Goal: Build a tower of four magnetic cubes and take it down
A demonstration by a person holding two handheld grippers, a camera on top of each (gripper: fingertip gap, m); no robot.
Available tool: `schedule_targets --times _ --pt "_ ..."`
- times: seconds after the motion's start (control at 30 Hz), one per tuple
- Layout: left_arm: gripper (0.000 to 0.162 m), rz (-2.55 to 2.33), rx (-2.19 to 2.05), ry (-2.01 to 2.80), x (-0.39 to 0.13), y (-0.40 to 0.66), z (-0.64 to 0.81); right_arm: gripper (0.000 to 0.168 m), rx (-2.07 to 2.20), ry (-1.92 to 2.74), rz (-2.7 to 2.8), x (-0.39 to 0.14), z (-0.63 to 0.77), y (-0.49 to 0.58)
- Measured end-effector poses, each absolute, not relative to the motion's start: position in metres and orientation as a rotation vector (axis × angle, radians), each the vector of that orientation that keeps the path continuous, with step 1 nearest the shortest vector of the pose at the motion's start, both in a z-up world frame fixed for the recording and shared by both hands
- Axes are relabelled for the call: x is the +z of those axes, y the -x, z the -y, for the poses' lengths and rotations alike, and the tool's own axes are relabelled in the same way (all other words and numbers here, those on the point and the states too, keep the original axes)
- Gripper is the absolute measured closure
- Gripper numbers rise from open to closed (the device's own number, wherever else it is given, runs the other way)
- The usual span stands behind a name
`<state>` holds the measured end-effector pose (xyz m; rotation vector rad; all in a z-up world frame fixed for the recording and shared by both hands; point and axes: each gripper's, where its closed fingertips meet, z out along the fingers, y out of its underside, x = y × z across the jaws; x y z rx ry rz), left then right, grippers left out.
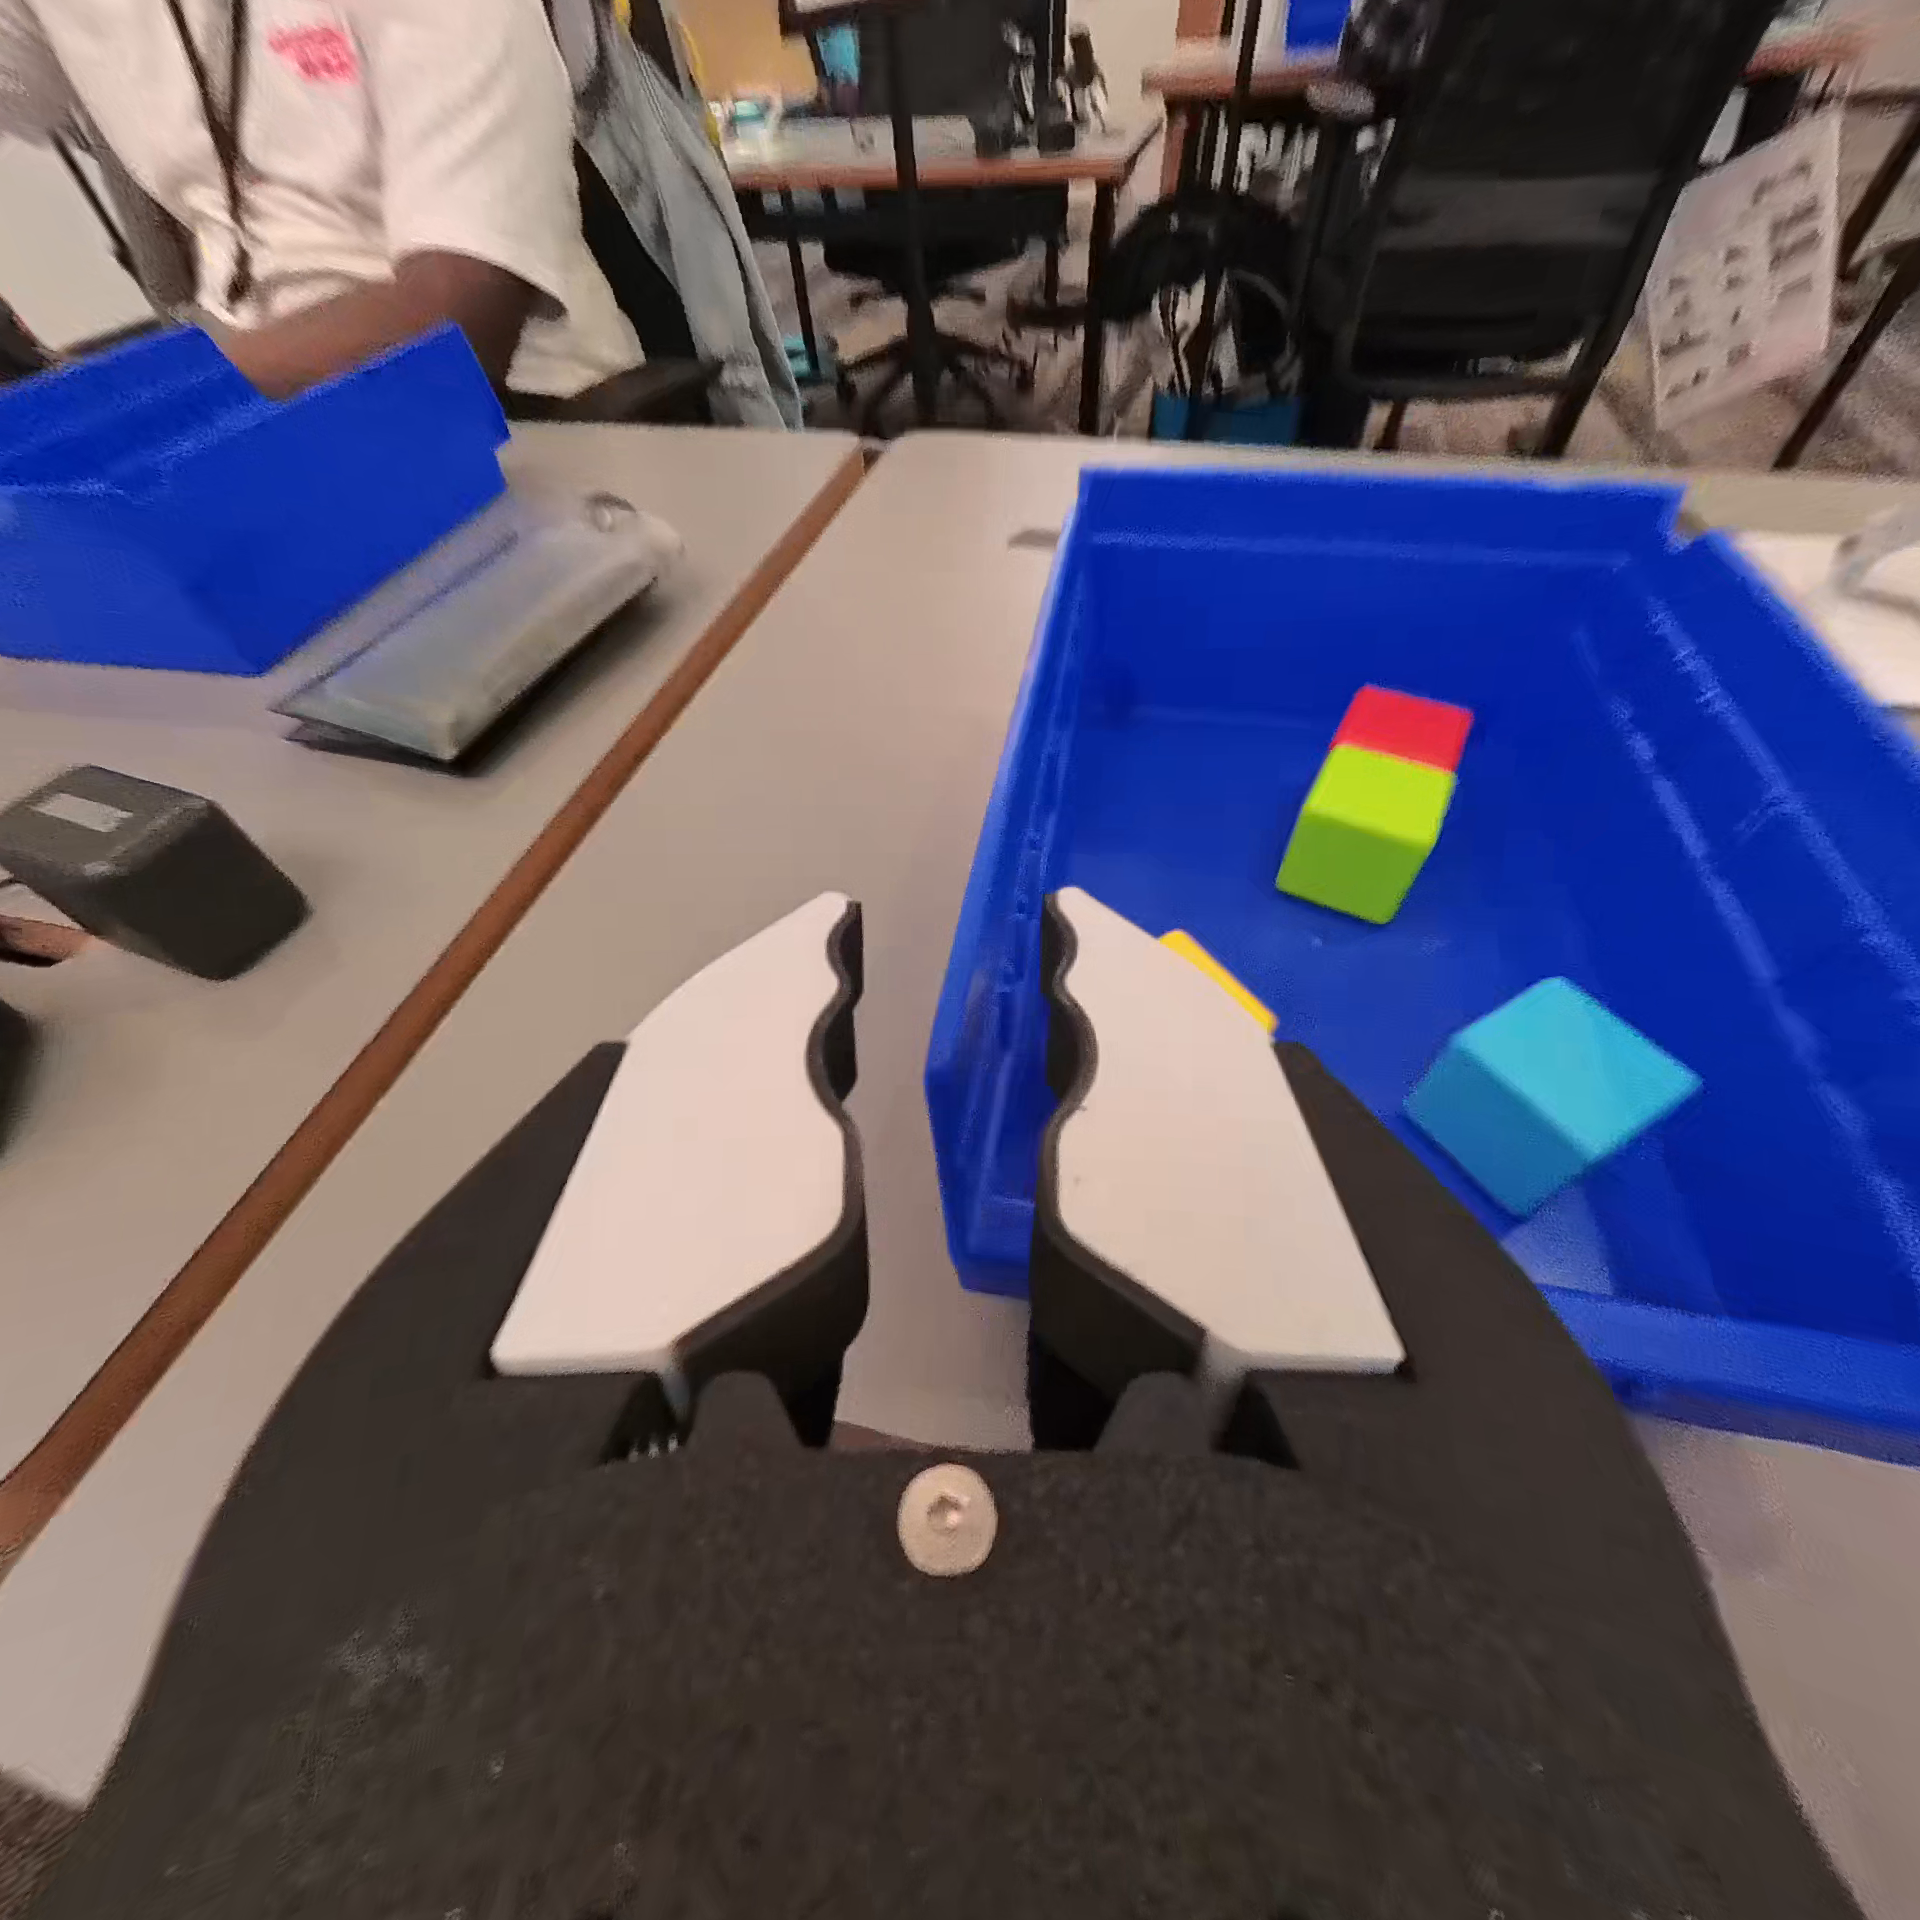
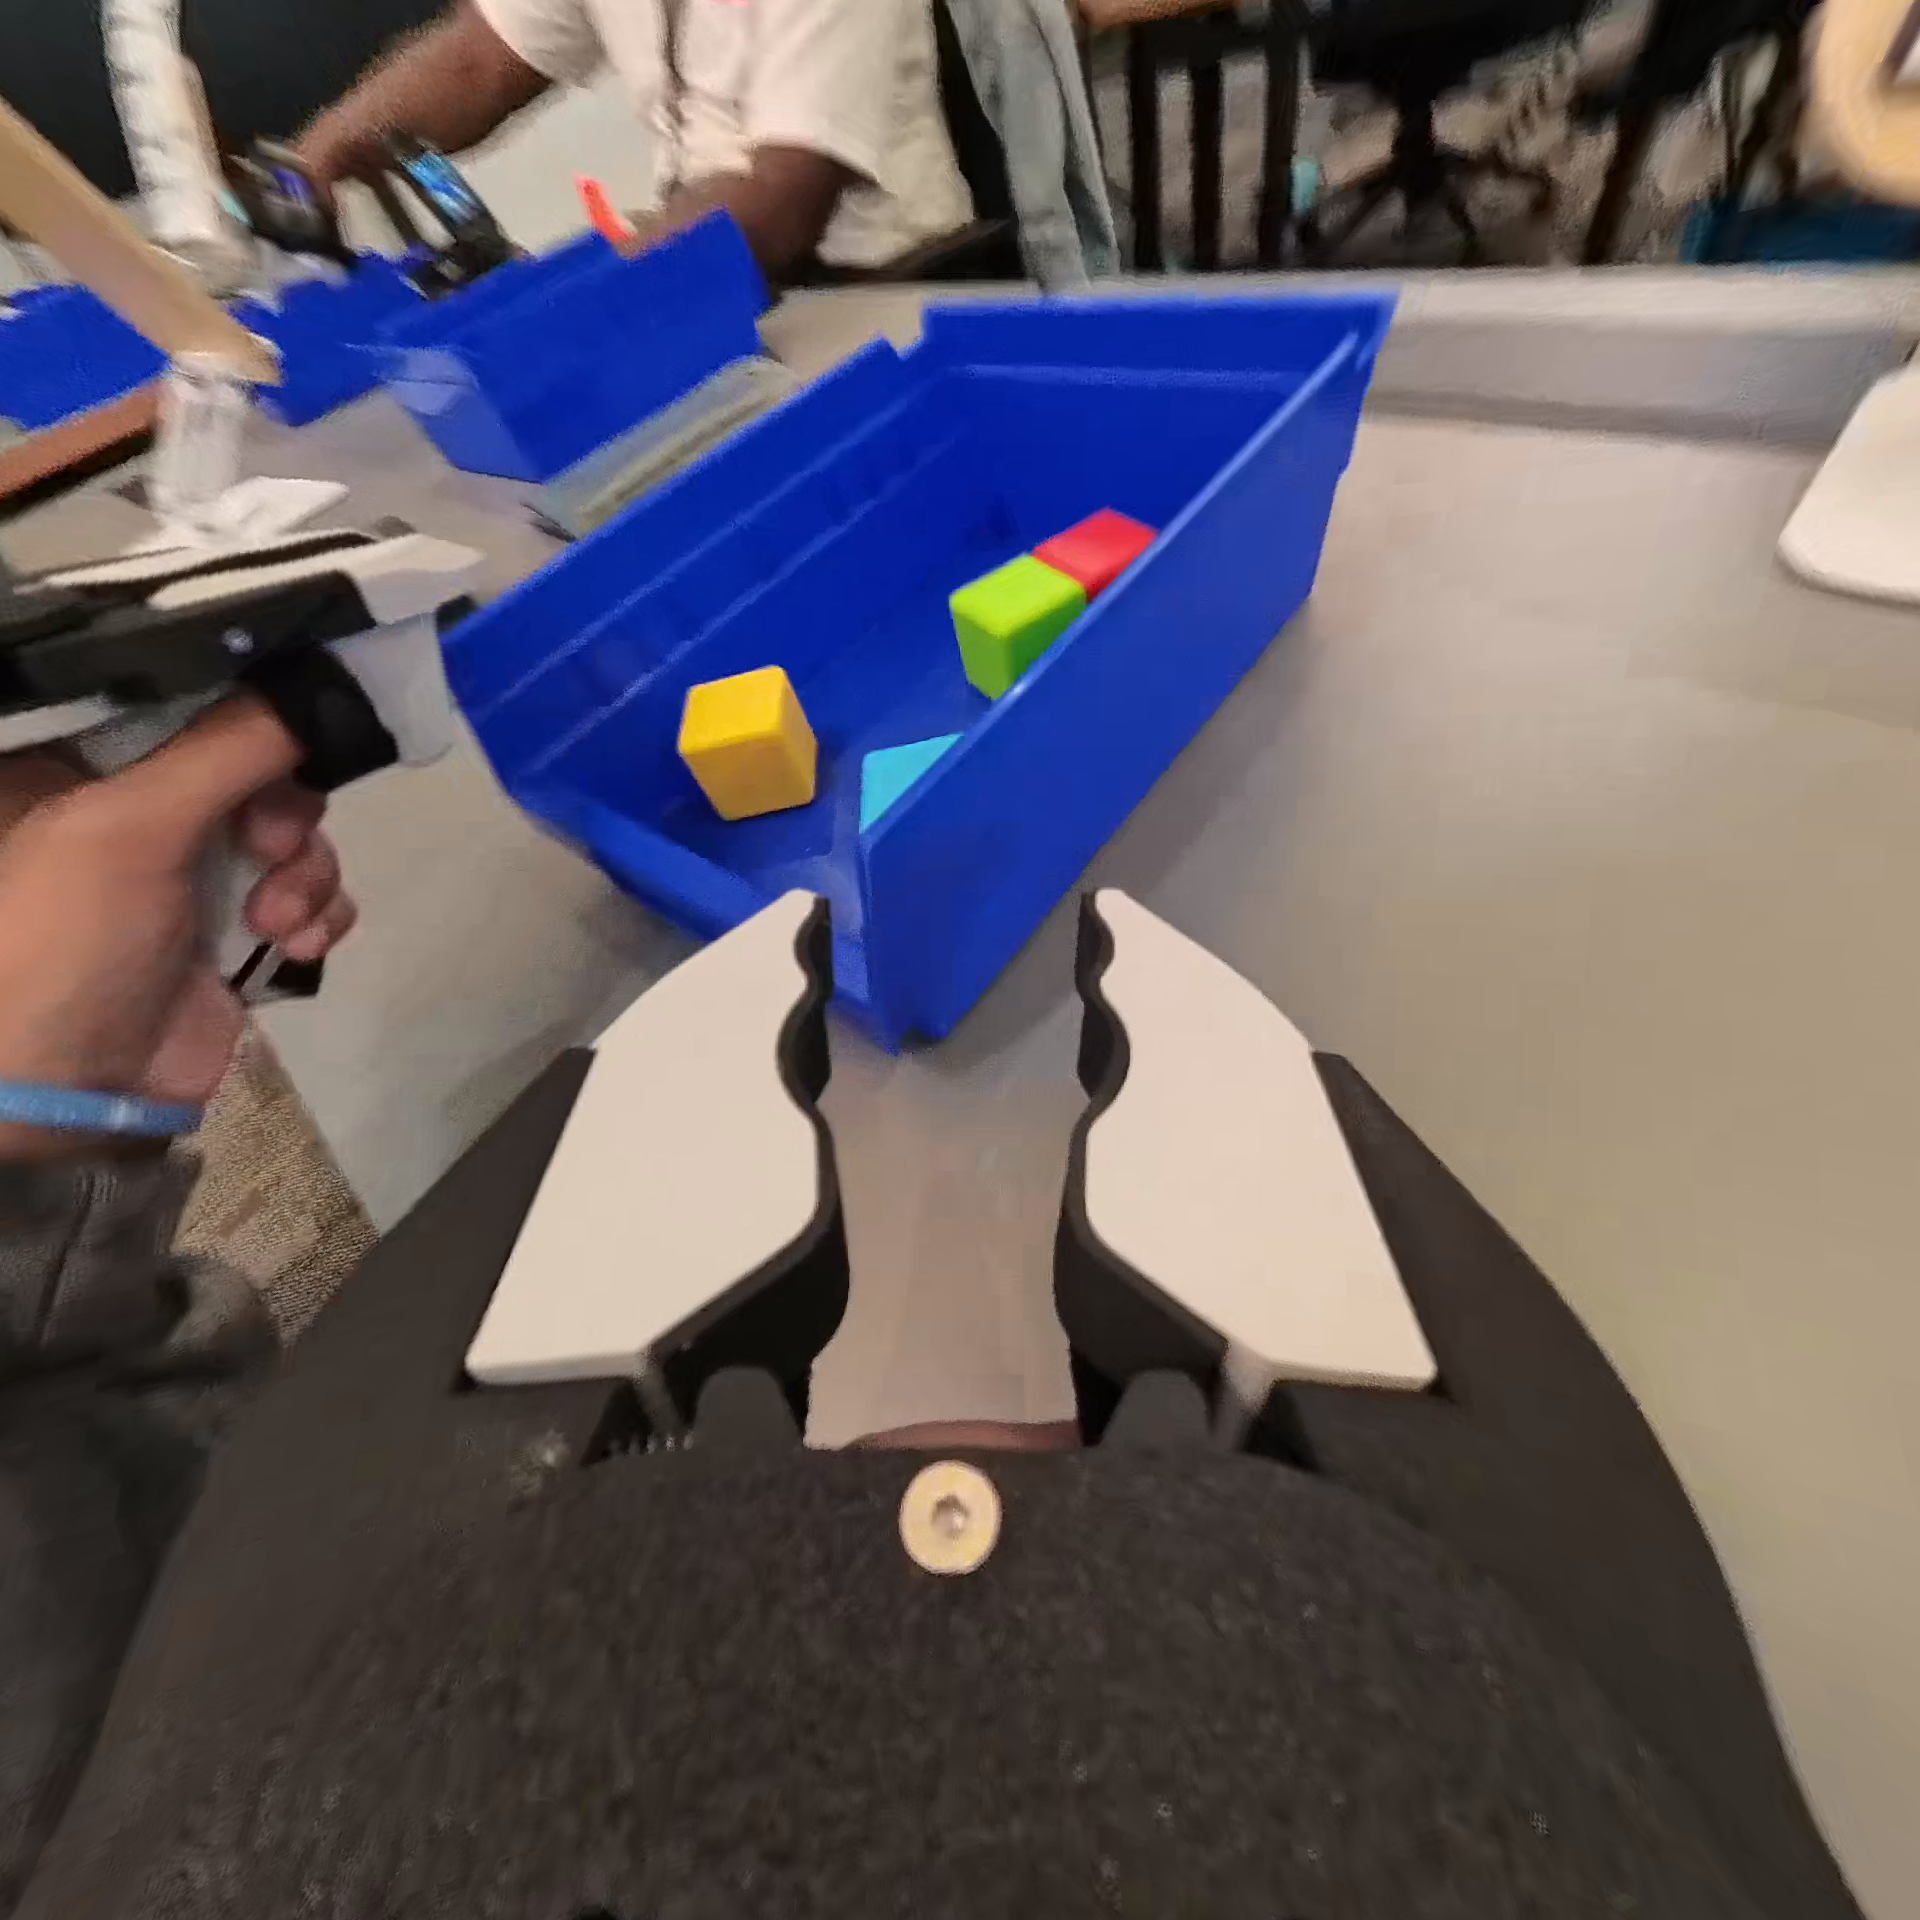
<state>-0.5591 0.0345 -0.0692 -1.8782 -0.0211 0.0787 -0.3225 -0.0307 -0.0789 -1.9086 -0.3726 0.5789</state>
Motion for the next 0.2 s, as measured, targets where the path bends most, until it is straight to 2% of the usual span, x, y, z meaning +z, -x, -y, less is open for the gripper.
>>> schedule_targets --times 0.1,0.2 --pt "0.128 -0.016 -0.044 1.814 -0.045 0.522 -0.008 0.126 0.525 1.759 0.474 -0.063 0.06 0.262" --pt "0.129 -0.11 -0.289 1.8 -0.051 0.451 0.019 0.127 0.439 1.748 0.463 -0.072 0.074 0.189"
